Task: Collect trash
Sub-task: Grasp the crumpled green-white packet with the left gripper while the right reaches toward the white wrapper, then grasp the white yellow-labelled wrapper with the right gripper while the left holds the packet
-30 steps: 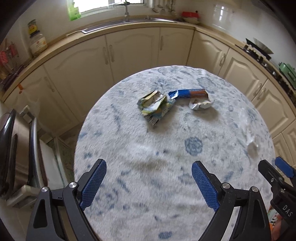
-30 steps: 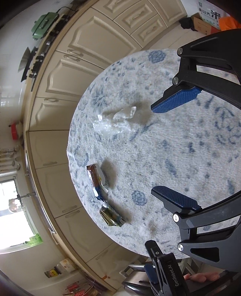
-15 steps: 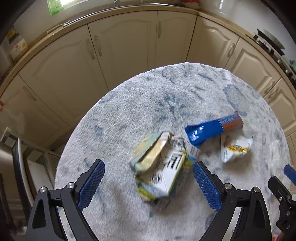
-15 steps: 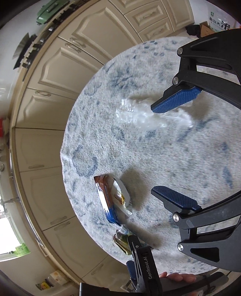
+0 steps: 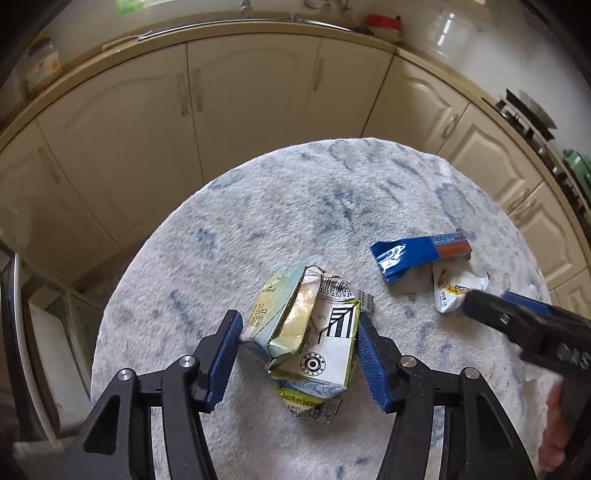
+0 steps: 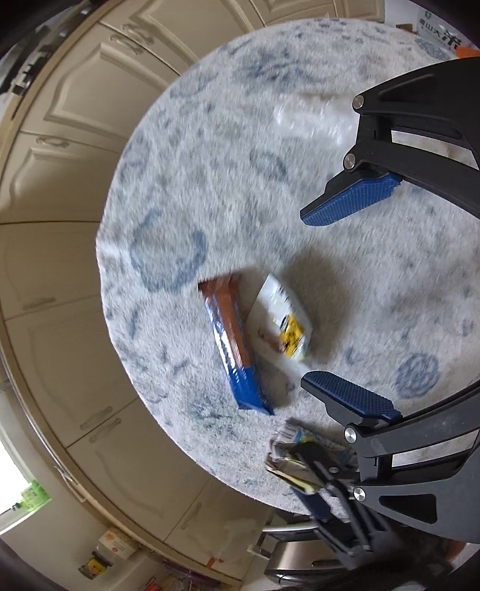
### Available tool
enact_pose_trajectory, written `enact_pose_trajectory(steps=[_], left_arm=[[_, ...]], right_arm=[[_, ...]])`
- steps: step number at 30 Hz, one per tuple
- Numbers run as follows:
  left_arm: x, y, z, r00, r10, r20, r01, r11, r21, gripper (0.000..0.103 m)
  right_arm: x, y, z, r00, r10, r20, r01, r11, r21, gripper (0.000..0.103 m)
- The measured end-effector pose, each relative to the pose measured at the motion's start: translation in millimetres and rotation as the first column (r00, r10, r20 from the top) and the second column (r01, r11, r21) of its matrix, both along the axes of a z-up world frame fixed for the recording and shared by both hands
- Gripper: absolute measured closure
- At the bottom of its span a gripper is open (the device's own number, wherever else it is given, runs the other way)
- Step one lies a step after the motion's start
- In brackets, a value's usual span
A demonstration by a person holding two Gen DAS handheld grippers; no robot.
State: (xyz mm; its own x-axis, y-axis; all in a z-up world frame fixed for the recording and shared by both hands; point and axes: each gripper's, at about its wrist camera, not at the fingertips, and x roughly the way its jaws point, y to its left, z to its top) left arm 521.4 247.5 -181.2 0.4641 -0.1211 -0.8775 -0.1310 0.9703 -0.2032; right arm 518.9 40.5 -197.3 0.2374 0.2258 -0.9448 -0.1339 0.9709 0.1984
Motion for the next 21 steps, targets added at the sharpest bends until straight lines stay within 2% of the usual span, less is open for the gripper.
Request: enact_pose_trajectory(steps=[2,4,5,6,7,8,13,21], left_arm=[[-9.4,3.3,2.5,1.000,0.002,0.003,-0.002,1.000,-0.019,0.048],[-17.1,5.6,6.1,1.000,0.005,0.005,-0.005,1.000,-0.025,0.048],[-18.4,6.3,6.2,1.000,0.003,0.008,-0.003,1.000,-0.022,0.048],[-20.0,7.1,7.5,1.000,0.004,0.009,-0.004,1.000,-0.020,0.048],[-20.6,7.7,7.0,1.000,0.006,0.010,-0.006,1.000,-0.019,0.048],[-23.8,8.5,9.0,1.000,0.006,0.012,-0.005,1.000,-0.020,0.048],[-35.8,10.9,20.0,1.000,0.000,0.030,0.001,1.000,-0.025,0.049],[-63.3,-7.0,49.4,0.996,-0.031,0.081,0.031,1.000,0.002,0.049]], right_arm=[[6.5,10.2,-7.2,1.000,0.015,-0.021,-0.015,1.000,-0.002,0.030],[9.9,19.2,-9.4,1.000,0.030,-0.001,-0.030,0.999,-0.038,0.031],[10.5,22.5,-8.9,0.999,0.033,0.012,-0.032,0.997,-0.066,0.041],[11.2,25.6,-8.7,0.999,0.036,0.025,-0.033,0.995,-0.091,0.060],[11.0,27.2,-7.4,0.998,0.043,0.043,-0.039,0.995,-0.092,0.070],[10.5,27.6,-6.9,0.998,0.053,0.044,-0.051,0.997,-0.053,0.085],[-1.6,27.5,-4.7,0.996,0.083,0.042,-0.082,0.996,-0.021,0.087],[-37.6,-0.2,18.0,0.997,0.057,0.058,-0.059,0.998,0.027,0.088]])
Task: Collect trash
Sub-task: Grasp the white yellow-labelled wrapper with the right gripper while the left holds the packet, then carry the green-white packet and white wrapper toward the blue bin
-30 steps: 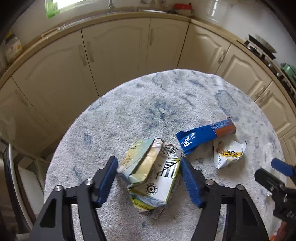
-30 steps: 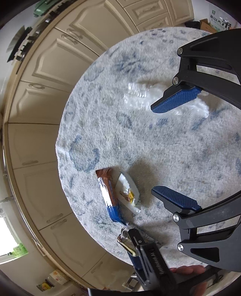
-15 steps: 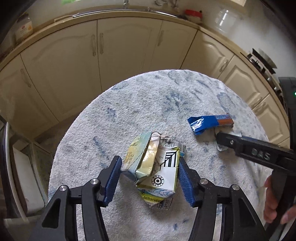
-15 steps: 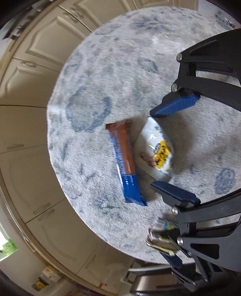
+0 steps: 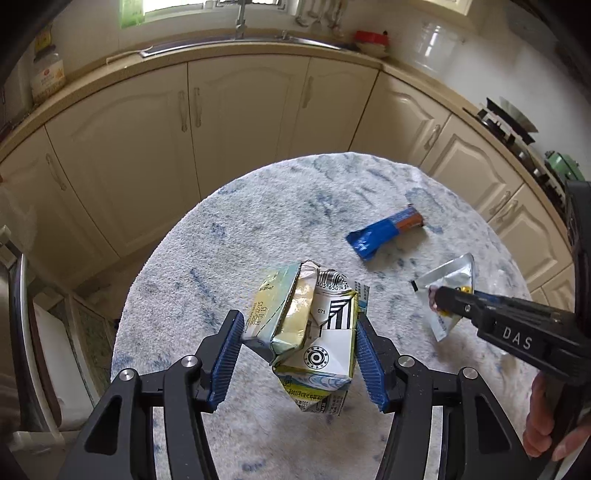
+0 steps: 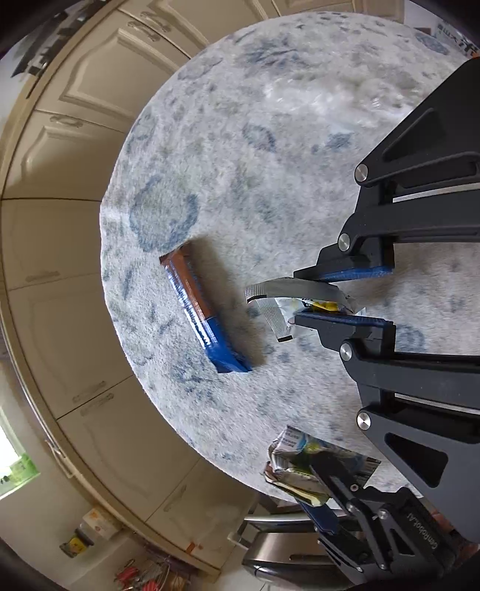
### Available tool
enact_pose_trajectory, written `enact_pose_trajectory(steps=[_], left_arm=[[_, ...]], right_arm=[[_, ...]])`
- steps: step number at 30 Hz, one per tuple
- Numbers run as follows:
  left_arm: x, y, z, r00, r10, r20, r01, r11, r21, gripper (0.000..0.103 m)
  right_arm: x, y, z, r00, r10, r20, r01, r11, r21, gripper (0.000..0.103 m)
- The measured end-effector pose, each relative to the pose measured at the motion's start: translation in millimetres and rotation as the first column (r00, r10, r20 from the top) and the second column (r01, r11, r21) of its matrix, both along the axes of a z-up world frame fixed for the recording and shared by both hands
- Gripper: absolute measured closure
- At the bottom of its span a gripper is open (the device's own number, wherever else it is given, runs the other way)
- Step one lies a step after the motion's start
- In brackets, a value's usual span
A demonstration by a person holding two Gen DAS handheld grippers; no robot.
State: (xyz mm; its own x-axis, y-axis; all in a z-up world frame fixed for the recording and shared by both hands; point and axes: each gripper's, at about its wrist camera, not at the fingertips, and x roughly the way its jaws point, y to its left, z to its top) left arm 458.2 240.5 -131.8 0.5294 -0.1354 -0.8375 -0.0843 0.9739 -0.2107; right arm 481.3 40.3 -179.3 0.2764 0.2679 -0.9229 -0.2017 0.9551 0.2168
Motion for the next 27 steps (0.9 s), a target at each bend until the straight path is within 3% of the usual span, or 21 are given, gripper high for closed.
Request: enact_pose_trajectory(steps=[16,21,27], left_arm=[[-61.7,-85.9,59.9,0.983,-0.166,0.080,0.161,0.985,0.066,0.049],[-81.8,-128.9,74.6,0.963,-0.250,0.098,0.243,0.967,0.080,0.049],[-105.8,-188.2,83.4,0.924,-0.368,0.105,0.357,0.928,0.110,0.049]], right_arm=[[-82.7,-94.1,55.7,0.986,-0.141,0.090,0.137,0.989,0.049,0.088],[-114.7,-138.5,69.3,0.968,-0.219,0.119,0.214,0.975,0.052,0.088],[-155.0,-199.5,81.8,0.932,-0.333,0.140,0.329,0.943,0.053,0.088]])
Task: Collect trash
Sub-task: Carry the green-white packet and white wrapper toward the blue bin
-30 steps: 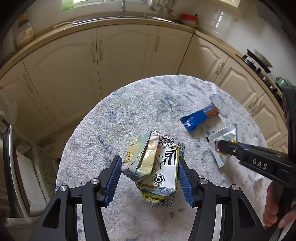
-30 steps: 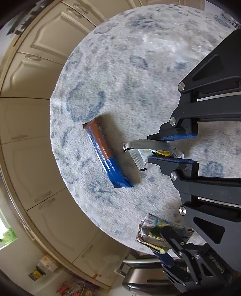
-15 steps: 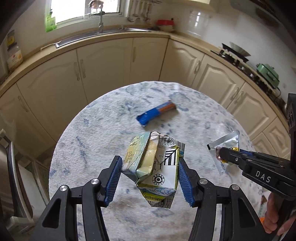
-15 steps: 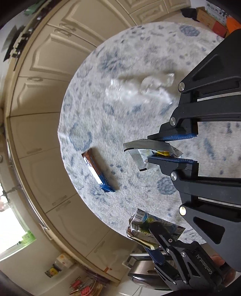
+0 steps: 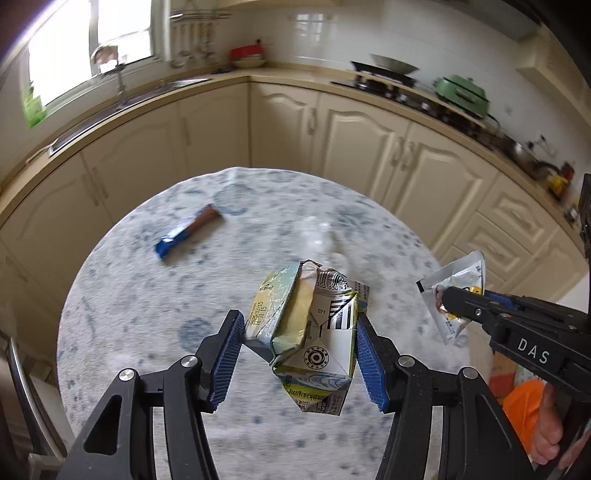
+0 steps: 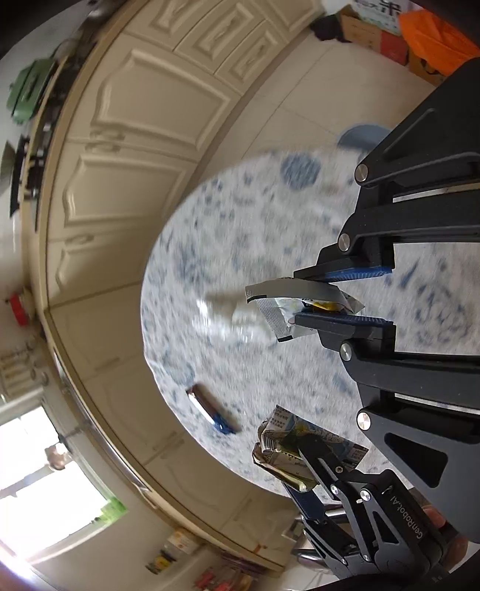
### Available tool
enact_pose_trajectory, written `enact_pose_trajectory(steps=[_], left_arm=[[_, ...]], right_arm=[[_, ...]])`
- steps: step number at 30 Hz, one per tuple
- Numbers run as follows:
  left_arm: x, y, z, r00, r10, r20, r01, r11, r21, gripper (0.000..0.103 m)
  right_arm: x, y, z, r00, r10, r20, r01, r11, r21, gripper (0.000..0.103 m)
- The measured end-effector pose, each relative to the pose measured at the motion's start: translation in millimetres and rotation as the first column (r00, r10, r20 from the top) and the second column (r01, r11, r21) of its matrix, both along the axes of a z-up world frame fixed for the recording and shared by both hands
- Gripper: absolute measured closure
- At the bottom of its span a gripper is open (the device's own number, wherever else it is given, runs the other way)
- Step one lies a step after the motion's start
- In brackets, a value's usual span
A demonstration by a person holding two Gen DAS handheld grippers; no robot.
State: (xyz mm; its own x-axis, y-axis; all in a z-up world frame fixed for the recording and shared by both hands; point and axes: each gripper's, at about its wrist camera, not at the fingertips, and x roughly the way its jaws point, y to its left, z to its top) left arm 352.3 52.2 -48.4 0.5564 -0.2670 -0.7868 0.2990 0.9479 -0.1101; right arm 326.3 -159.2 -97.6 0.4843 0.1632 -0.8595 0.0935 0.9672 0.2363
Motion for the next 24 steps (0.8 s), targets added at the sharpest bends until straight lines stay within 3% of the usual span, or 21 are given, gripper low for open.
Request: enact_pose_trajectory(steps=[11,24], left_arm=[[-21.5,-123.7,-11.7,0.974,-0.223,-0.047,0.225,0.974,0.038,0.049],[-23.5,-260.7,-53.9,0.909,-0.392,-0.143,0.406,0.910,0.086,0.048]], right_arm=[[-72.4,-120.6,-10.9,0.968,-0.251,-0.025,0.251,0.968,-0.003,0.087],[-150.2,-228.0,-41.0,0.866,-0.493,-0.082,0.493,0.870,-0.022,0.087]])
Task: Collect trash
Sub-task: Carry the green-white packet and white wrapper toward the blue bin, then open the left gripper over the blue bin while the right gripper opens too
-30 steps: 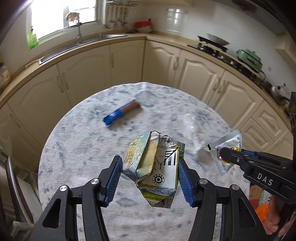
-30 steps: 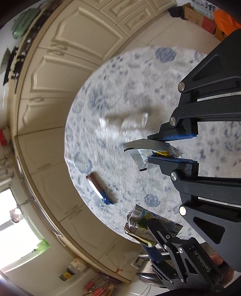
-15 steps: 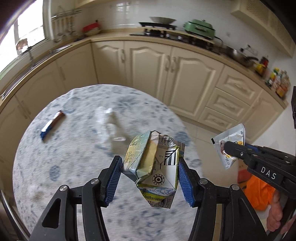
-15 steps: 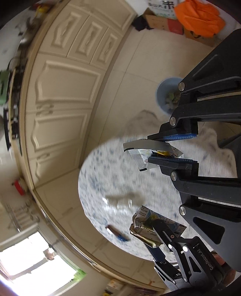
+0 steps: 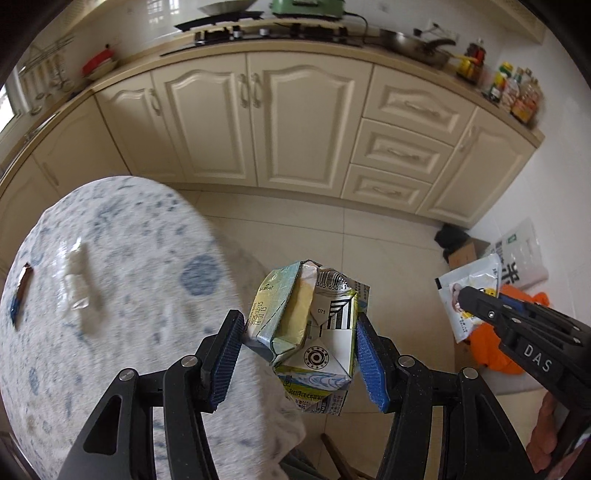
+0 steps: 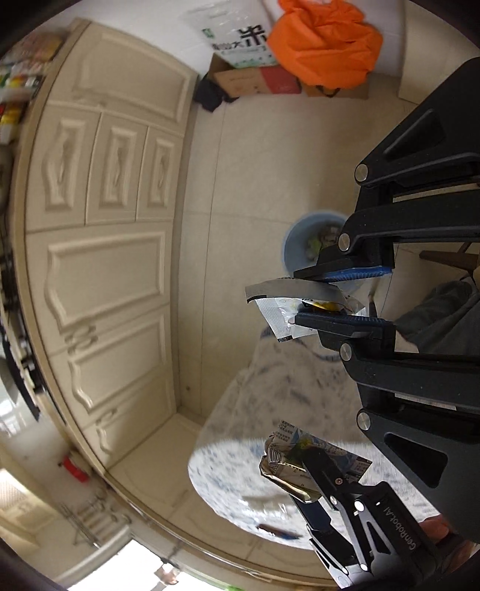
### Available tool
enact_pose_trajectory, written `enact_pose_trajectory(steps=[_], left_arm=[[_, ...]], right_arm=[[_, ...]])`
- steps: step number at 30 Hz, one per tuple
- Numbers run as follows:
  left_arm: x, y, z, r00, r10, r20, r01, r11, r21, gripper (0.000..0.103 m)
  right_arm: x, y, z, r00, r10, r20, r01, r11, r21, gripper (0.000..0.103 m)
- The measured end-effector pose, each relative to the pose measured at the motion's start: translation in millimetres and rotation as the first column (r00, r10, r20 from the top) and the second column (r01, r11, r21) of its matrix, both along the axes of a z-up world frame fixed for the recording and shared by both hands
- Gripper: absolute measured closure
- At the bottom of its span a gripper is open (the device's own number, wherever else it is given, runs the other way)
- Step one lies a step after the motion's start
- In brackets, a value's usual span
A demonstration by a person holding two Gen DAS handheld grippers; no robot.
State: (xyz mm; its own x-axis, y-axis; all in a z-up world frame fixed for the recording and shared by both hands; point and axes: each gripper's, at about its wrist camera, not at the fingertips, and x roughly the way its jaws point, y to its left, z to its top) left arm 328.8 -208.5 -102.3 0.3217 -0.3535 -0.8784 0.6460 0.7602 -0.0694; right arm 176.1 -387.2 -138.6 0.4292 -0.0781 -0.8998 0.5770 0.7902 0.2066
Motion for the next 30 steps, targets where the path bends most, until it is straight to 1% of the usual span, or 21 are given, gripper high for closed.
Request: enact_pose_trajectory(steps=[4,8,10,15,16,18,20,24,26,27,30], left_arm=[[5.0,-37.7,-14.8,0.999,-0.033,-0.028,0.034,0.999,0.014,0.048],[13.9,-70.2,-27.8,0.997,-0.072,-0.029,0.073,0.997,0.034,0.048],[18.8,-85.2,-34.1,0.995,-0.086,-0.041,0.088,0.995,0.040,0.048],[22.2,-110.8,-45.1,0.997,-0.083,0.003,0.082,0.992,0.093,0.046],[22.1,-112.7,-47.8,0.997,-0.079,-0.005,0.079,0.991,0.104,0.044],[24.5,-115.9,-54.4,0.996,-0.075,-0.043,0.080,0.990,0.118,0.036],[28.6,-120.0,-57.8,0.995,-0.082,-0.060,0.088,0.990,0.112,0.036],[32.4,-116.3,-60.1,0.997,-0.065,-0.052,0.071,0.990,0.126,0.036],[34.7,-110.0,-59.9,0.997,-0.048,-0.054,0.054,0.991,0.125,0.036],[37.0,-106.0,-59.9,0.998,-0.034,-0.051,0.041,0.991,0.125,0.036],[36.3,-91.7,-59.7,1.000,0.005,-0.029,-0.001,0.991,0.135,0.036]], right_arm=[[-16.1,-20.5,-10.8,0.999,-0.047,-0.022,0.047,0.999,0.024,0.087],[-28.1,-36.2,-20.2,0.995,-0.092,-0.045,0.092,0.996,0.009,0.087],[-33.6,-41.8,-23.4,0.993,-0.105,-0.049,0.107,0.994,0.021,0.087],[-41.4,-48.6,-28.4,0.991,-0.124,-0.057,0.126,0.992,0.020,0.087],[-41.5,-49.2,-29.4,0.990,-0.125,-0.059,0.127,0.992,0.024,0.087],[-40.2,-50.2,-31.2,0.990,-0.124,-0.062,0.126,0.992,0.030,0.087],[-38.0,-49.2,-32.7,0.991,-0.115,-0.063,0.117,0.993,0.031,0.087],[-26.5,-43.8,-37.5,0.994,-0.089,-0.066,0.092,0.995,0.036,0.087],[-18.0,-38.6,-39.5,0.995,-0.069,-0.068,0.071,0.997,0.039,0.087],[-11.8,-35.1,-40.4,0.996,-0.051,-0.071,0.054,0.998,0.043,0.085],[2.8,-25.1,-41.1,0.996,-0.011,-0.088,0.015,0.999,0.044,0.084]])
